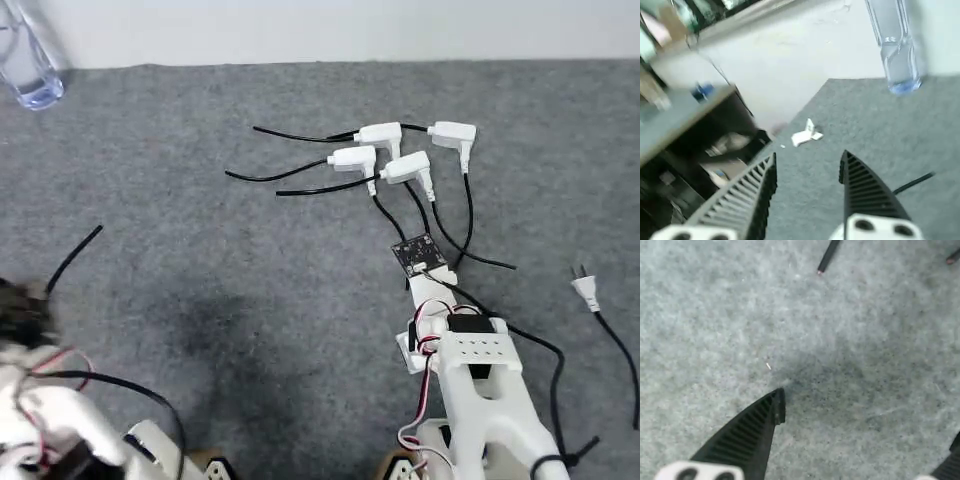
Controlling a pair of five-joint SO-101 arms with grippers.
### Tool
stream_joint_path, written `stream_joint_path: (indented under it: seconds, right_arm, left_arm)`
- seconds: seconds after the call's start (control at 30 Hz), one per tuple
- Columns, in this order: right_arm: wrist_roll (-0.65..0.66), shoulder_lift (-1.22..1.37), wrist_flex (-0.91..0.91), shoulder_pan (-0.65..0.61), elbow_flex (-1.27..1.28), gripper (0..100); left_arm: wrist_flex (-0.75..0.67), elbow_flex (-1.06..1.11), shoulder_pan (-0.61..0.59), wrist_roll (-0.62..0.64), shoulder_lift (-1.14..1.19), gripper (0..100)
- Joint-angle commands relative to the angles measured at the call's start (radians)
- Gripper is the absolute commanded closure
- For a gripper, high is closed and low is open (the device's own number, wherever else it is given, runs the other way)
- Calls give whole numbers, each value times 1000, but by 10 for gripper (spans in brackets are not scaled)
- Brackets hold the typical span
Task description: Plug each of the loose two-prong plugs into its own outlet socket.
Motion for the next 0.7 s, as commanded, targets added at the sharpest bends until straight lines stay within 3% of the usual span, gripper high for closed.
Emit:
stream_joint_path:
  seconds: [0.0, 0.13, 0.27, 0.37, 0.67]
  right_arm:
    - [-6, -25, -19, -12, -6, 515]
    - [-6, -25, -19, -12, -6, 515]
    - [-6, -25, -19, -12, -6, 515]
    - [-6, -25, -19, -10, -6, 515]
    - [-6, -25, -19, -13, -6, 515]
  left_arm:
    - [193, -461, 40, 160, 425, 807]
    - [402, -736, 72, 155, 807, 807]
    - [506, -900, 69, 71, 1146, 810]
    - [506, -981, 23, -21, 1347, 812]
    - [423, -1038, -107, -462, 1717, 812]
